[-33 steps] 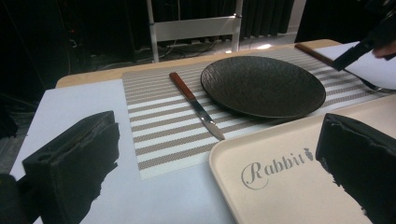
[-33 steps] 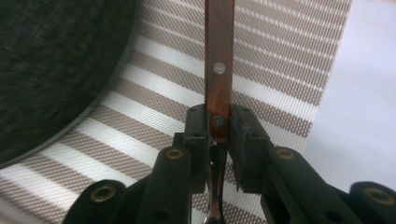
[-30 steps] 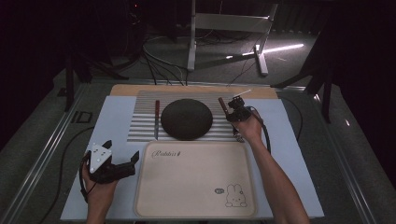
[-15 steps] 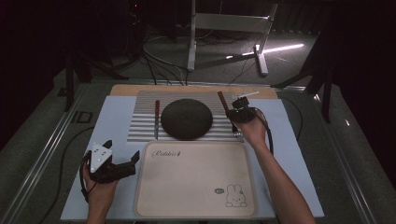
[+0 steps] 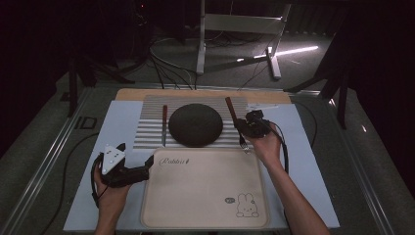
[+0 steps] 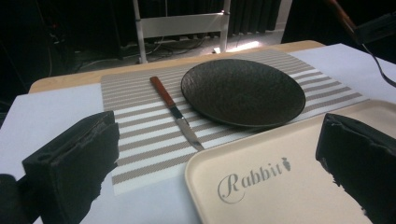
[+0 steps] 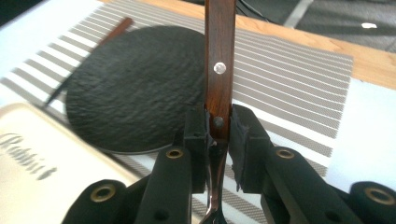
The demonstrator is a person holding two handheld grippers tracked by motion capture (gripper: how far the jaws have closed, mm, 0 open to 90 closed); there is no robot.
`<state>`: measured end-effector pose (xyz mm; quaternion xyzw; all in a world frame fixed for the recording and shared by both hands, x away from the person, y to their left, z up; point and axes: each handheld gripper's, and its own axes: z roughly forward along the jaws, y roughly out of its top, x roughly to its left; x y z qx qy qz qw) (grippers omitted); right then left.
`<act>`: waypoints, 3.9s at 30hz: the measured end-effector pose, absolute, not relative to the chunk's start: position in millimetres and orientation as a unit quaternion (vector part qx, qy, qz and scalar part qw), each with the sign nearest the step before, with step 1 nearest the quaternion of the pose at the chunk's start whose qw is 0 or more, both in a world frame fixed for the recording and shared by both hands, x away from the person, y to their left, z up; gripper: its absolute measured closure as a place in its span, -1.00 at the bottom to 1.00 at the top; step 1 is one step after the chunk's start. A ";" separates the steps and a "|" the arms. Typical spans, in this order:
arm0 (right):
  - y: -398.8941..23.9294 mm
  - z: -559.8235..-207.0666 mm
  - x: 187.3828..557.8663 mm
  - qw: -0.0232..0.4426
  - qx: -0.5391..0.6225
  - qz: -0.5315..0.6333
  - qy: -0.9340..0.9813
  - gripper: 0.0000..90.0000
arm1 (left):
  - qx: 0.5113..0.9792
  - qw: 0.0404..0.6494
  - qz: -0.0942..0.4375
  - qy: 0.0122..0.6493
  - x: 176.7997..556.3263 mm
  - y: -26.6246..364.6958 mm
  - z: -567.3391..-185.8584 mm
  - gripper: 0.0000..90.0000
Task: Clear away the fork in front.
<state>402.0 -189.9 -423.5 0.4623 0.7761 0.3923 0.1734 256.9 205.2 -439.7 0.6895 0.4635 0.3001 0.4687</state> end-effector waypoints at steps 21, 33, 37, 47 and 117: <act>-155.0 -427.1 340.9 0.147 0.405 0.460 0.776 0.74 | 0.708 0.476 0.282 0.438 278.0 164.7 -414.1 -0.99; -132.4 -424.8 317.7 0.139 0.366 0.478 0.786 0.74 | 0.718 0.479 0.254 0.435 292.9 134.4 -410.1 -0.93; -127.4 -426.0 313.6 0.134 0.361 0.483 0.786 0.74 | 0.726 0.472 0.255 0.429 295.3 122.1 -409.7 -0.90; -115.1 -427.0 304.2 0.136 0.346 0.496 0.785 0.74 | 0.712 0.504 0.223 0.435 300.2 100.9 -408.0 -0.40; -228.0 -449.4 288.9 0.233 0.426 0.465 0.740 -0.74 | 0.731 0.529 0.117 0.415 306.1 148.6 -390.5 0.79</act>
